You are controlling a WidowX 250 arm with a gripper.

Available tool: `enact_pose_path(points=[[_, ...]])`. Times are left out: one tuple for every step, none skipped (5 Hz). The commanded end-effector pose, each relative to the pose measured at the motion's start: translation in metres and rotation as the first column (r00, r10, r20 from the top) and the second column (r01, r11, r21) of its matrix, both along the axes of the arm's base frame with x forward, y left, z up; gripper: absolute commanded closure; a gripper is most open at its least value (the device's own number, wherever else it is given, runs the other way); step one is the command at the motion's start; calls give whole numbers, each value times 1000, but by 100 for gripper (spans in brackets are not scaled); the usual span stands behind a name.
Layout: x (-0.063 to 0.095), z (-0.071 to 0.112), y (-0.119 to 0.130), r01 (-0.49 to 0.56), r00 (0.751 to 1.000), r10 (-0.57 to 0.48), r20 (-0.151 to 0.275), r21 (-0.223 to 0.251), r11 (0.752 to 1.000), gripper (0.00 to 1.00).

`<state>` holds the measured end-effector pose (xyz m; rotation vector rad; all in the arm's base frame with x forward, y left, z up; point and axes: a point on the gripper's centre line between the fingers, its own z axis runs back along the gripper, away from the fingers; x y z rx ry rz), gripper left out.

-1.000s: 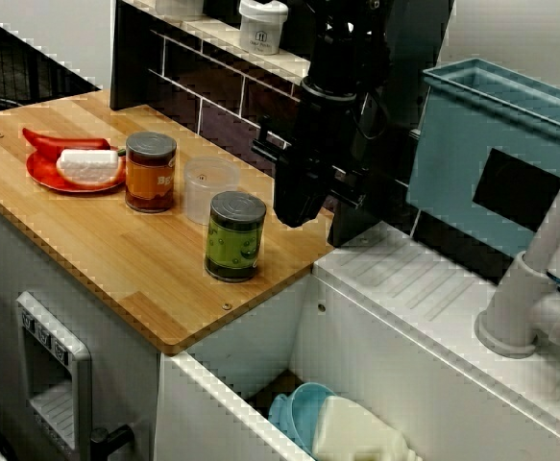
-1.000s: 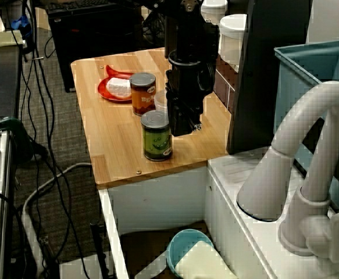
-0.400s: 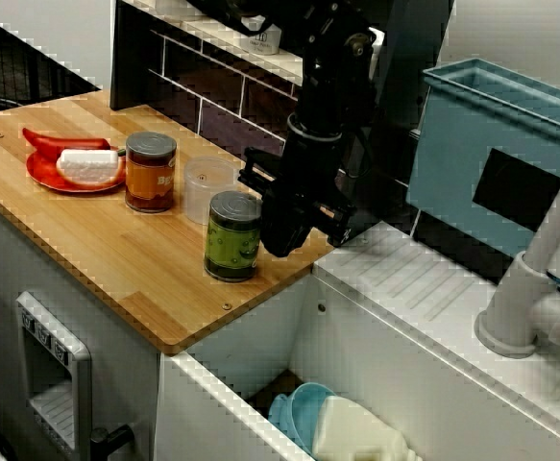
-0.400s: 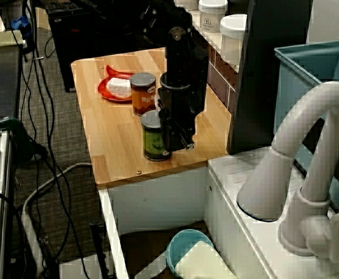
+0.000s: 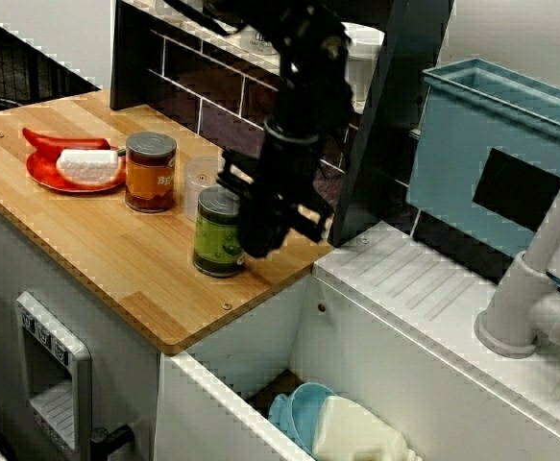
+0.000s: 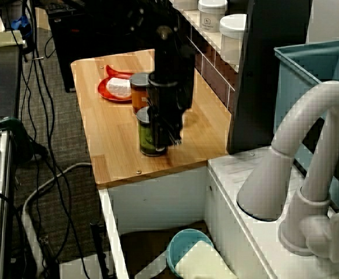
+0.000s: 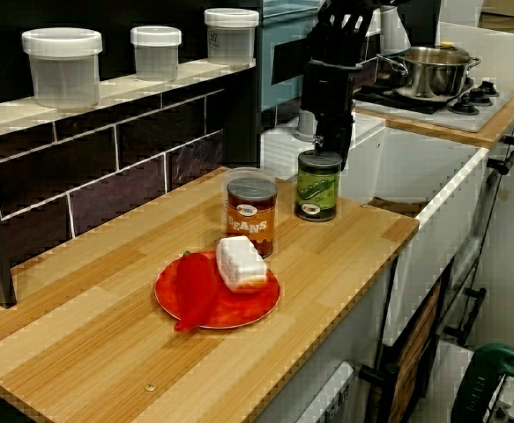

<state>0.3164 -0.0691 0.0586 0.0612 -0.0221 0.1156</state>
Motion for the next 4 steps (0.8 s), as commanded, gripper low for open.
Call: enact_pose_path(points=[[-4,29,26,-31,998,32,59,-25,999,100],[-10,34,42,-55,995,57,85,-29,998,100],[-14,36,51,-63,992,65,105,-22,998,100],[-16,39,58,-74,990,76,117,-24,997,100]])
